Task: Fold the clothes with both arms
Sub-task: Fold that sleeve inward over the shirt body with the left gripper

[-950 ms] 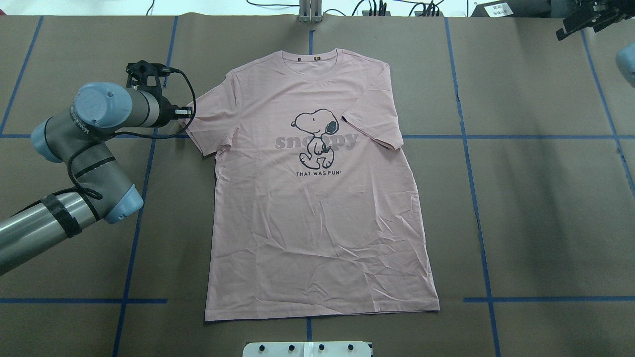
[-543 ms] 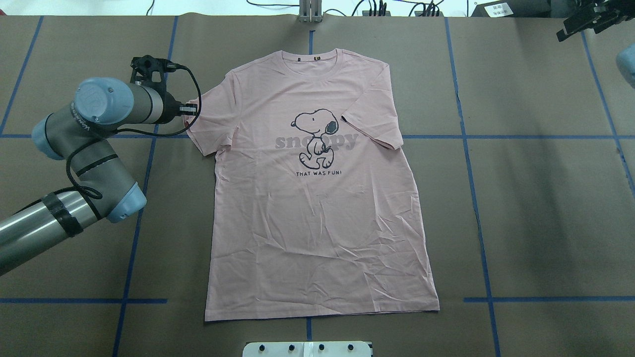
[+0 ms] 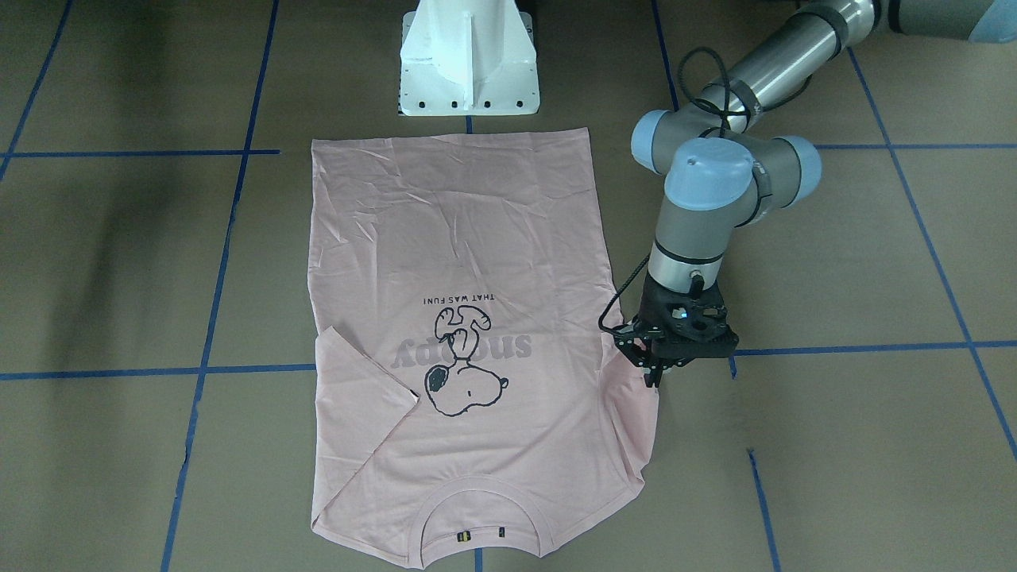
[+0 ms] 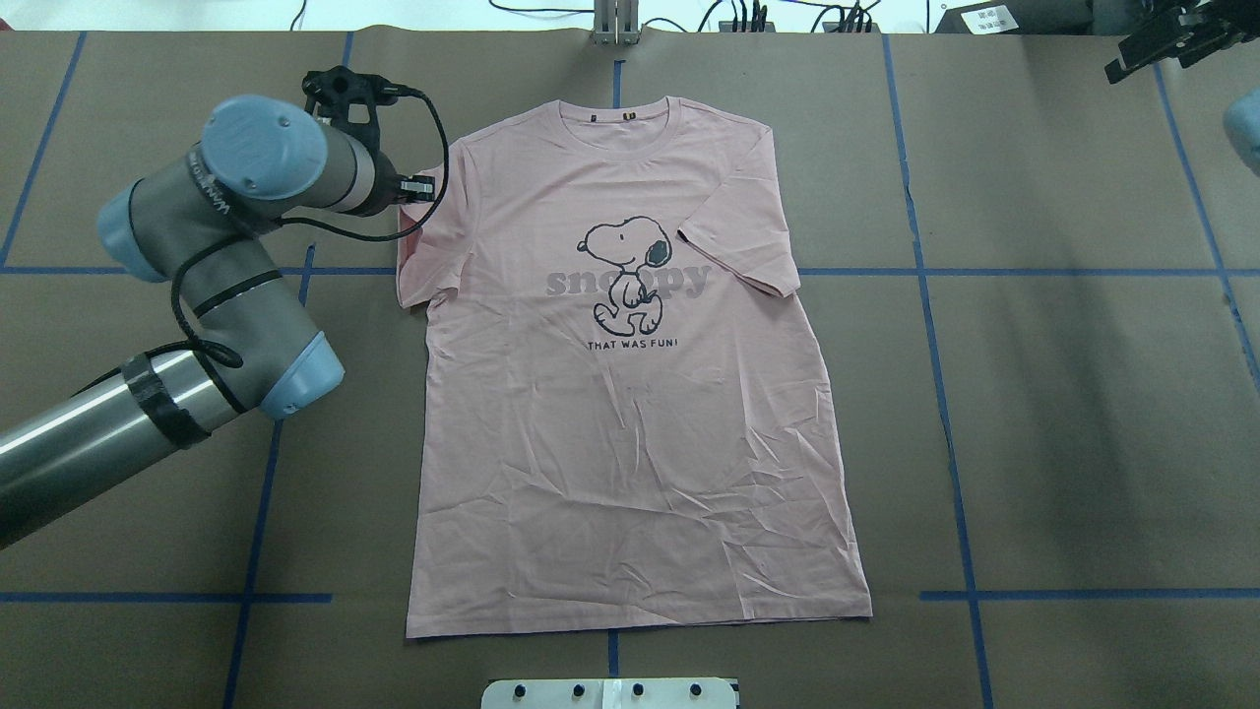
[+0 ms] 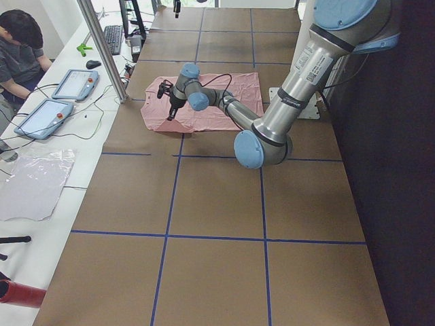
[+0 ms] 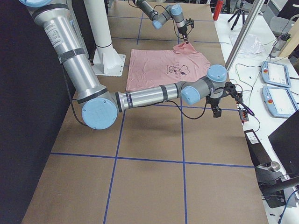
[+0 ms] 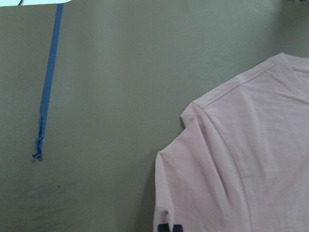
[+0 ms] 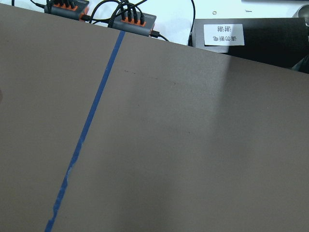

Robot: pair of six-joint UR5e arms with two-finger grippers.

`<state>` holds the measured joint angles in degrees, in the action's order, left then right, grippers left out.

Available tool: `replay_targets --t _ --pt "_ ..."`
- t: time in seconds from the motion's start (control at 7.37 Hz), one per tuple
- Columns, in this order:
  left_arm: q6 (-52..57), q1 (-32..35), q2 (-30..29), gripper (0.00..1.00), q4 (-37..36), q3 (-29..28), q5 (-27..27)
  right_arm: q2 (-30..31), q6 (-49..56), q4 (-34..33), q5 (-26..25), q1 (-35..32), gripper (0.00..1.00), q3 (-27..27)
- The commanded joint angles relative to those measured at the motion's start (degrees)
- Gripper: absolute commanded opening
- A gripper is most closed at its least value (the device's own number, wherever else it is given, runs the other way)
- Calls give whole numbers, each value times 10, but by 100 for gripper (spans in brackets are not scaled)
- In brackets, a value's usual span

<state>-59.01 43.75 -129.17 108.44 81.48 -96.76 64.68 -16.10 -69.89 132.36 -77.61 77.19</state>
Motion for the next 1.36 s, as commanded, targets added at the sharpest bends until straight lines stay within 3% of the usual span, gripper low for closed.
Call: replay_targets --t 0.0,0.14,0.27,0.41,0.68,0.81,0.95,1.22 --pt "-25 -12 -95 0 -77 -80 3 -1 -2 -1 0 0 100 1" --pt "-36 -15 -118 0 -75 -122 21 -2 -4 0 0 0 100 1" --pt "-33 -22 -117 37 -74 -124 29 -1 -9 -1 0 1 100 6" --pt "-30 -30 -118 99 -75 -122 29 -1 -14 -1 1 1 100 9" --pt "-17 -31 -107 100 -75 -49 14 5 -47 0 3 9 100 34" --pt "-11 -31 -63 100 -75 23 -13 28 -111 0 -1 37 100 86" --pt "-11 -32 -20 100 -75 96 -26 67 -187 -1 -17 75 100 170" --pt "-14 -66 46 100 -74 207 -32 171 -334 -3 -140 209 100 348"
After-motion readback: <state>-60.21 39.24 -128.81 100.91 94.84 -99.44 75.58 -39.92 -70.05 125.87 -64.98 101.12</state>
